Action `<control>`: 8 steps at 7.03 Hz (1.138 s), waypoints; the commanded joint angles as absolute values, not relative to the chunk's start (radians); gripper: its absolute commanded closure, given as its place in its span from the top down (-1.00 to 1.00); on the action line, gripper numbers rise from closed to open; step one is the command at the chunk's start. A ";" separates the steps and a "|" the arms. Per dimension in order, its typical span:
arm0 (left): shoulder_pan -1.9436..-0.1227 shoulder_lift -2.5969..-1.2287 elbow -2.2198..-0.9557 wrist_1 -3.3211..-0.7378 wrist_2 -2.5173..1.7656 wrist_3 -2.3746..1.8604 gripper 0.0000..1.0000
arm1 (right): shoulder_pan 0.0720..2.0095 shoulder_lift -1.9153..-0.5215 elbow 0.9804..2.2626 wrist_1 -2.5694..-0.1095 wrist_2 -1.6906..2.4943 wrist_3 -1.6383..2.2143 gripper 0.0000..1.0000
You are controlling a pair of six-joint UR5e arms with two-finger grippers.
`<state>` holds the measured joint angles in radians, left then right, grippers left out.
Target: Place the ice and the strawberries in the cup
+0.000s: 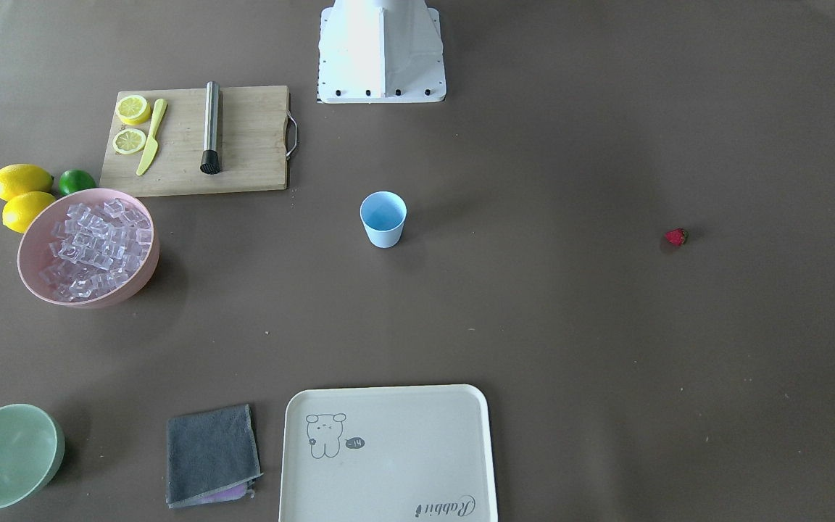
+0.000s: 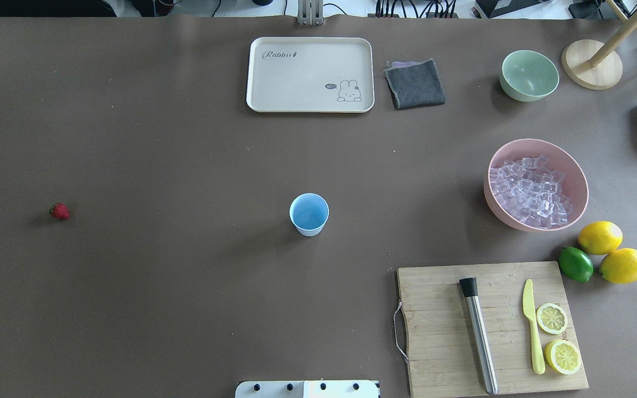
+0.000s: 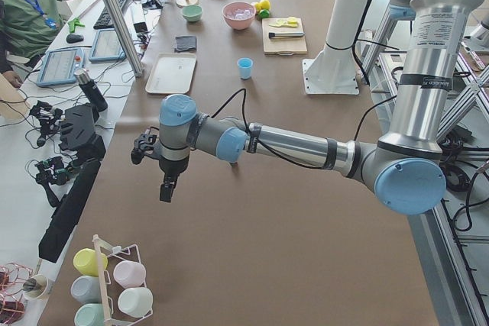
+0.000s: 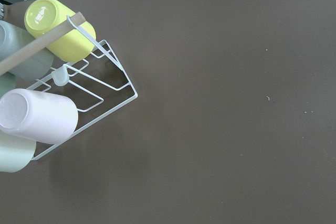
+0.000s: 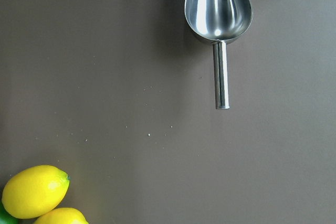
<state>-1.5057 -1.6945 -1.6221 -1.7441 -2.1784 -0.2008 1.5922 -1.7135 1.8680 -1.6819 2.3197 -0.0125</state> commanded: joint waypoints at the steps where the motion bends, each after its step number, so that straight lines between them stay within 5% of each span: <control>1: -1.505 -1.658 -1.631 -1.755 -2.180 -0.198 0.95 | 1.592 -1.701 1.871 -1.669 2.319 -0.014 1.00; 8: -1.448 -1.683 -1.612 -1.756 -2.171 -0.210 0.96 | 1.592 -1.696 1.861 -1.663 2.324 -0.012 1.00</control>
